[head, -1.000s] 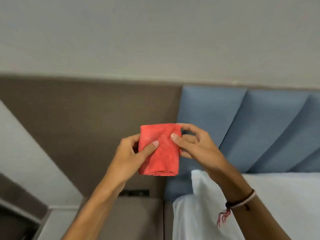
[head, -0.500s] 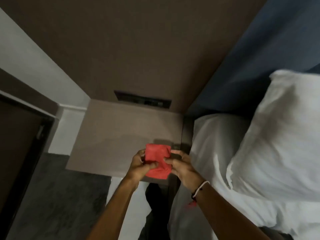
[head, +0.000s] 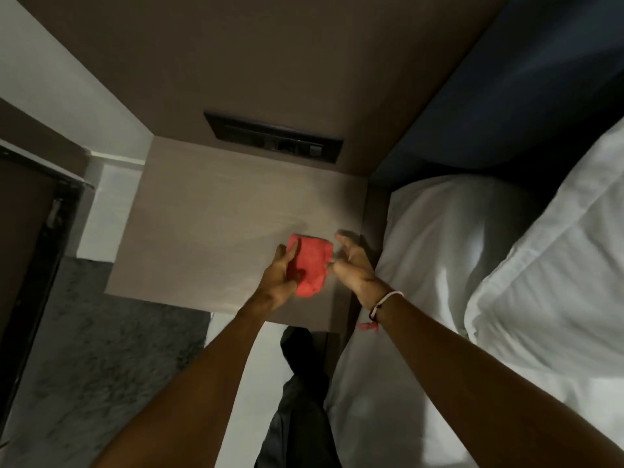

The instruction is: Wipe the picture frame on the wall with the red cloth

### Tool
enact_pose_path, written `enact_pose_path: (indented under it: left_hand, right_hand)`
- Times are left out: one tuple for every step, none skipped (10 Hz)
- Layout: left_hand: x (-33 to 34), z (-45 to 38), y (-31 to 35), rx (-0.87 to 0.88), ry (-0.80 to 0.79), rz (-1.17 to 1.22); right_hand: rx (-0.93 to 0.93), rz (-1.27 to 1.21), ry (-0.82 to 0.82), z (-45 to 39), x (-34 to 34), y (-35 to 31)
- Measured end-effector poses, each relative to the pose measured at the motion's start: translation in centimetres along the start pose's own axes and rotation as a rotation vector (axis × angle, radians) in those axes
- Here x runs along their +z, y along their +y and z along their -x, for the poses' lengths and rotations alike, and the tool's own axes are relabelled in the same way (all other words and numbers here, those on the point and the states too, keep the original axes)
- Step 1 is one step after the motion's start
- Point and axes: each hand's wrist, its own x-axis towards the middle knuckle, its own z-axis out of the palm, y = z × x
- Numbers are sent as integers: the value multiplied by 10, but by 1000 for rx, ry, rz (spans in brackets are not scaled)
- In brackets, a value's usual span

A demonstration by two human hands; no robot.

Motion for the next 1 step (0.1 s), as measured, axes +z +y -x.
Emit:
enact_pose_path:
  left_hand:
    - [-7, 11, 14, 58, 114, -142]
  right_hand:
    - [-119, 170, 106, 14, -12, -10]
